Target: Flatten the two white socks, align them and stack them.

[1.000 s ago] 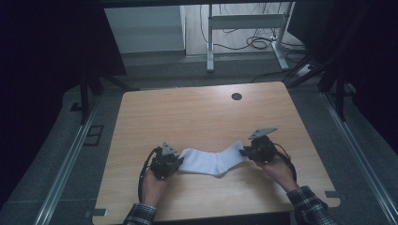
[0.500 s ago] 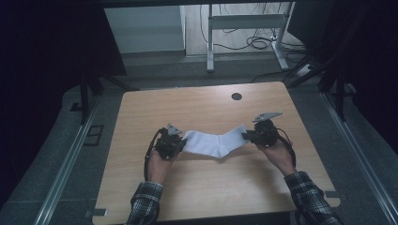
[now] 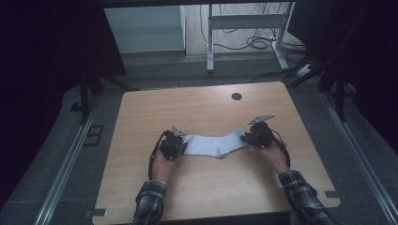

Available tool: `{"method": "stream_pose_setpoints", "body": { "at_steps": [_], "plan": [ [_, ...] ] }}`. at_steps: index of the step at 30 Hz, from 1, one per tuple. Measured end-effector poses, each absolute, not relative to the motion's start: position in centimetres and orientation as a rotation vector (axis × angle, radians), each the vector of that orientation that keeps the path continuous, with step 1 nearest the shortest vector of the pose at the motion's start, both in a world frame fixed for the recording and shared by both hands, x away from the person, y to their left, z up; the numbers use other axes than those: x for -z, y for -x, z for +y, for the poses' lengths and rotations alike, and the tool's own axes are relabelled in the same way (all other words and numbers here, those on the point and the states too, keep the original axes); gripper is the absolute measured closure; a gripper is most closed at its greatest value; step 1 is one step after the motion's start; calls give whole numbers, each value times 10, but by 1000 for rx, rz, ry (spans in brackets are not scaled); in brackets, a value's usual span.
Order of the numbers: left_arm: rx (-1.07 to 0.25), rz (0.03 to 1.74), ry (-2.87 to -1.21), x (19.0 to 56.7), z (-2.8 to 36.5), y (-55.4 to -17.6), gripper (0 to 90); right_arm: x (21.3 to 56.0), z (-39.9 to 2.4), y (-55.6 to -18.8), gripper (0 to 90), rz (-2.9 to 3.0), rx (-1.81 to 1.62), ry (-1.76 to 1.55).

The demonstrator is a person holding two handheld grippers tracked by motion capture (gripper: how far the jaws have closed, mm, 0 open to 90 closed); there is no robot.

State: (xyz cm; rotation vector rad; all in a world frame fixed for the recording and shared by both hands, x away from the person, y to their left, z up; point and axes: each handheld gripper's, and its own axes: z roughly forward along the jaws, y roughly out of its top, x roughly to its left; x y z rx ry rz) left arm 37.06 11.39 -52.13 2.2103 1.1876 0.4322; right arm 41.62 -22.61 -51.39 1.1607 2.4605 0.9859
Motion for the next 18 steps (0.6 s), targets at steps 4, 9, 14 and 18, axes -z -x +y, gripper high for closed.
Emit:
{"method": "stream_pose_setpoints", "body": {
  "at_steps": [4, 9, 14, 18],
  "plan": [
    [-438, 1198, -2218, 526, 114, -371, 771, 523, -226, -417, 690, 2463, -960, -1164],
    [-447, 1228, -2180, 530, 117, -372, 685, 525, -228, -418, 622, 2457, -965, -1182],
    [-453, 1242, -2175, 528, 120, -373, 556, 524, -230, -418, 560, 2447, -961, -1185],
    [-417, 1261, -2129, 526, 124, -373, 495, 521, -230, -418, 490, 2430, -972, -1187]
  ]
}}
